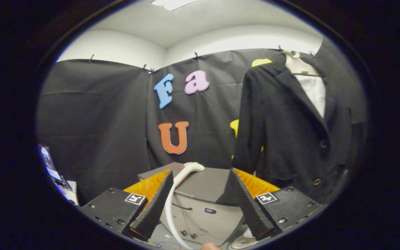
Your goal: Iron the clothes twice with a garment steamer, once on the left side and once on the right side.
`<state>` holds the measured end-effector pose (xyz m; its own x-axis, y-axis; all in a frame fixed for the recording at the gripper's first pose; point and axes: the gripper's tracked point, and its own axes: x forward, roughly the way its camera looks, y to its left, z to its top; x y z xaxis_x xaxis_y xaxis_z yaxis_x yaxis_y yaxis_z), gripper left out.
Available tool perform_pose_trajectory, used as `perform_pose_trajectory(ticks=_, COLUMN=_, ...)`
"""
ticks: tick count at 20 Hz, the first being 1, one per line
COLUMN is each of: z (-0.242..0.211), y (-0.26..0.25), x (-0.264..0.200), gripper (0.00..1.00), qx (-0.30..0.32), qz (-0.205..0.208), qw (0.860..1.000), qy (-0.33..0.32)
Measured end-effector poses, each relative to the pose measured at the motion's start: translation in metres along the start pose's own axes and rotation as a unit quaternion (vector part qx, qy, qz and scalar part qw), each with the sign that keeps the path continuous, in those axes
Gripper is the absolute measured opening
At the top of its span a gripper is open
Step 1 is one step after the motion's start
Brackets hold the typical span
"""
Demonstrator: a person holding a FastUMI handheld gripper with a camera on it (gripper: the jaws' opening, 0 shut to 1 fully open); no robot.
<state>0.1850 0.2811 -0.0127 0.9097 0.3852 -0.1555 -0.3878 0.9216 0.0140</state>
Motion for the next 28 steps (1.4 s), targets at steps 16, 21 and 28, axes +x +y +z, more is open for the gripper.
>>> perform_pose_trajectory(ticks=16, z=-0.115, y=0.053, x=0.289, gripper=0.91, qx=0.019, qz=-0.044, qw=0.965, qy=0.259)
perform_pose_trajectory(ticks=21, z=-0.145, y=0.045, x=0.317, gripper=0.85, qx=0.018, qz=-0.089, qw=0.944, qy=0.316)
perform_pose_trajectory(ticks=28, z=-0.149, y=0.044, x=0.336, gripper=0.56, qx=0.011, qz=-0.1, qw=0.938, qy=0.332)
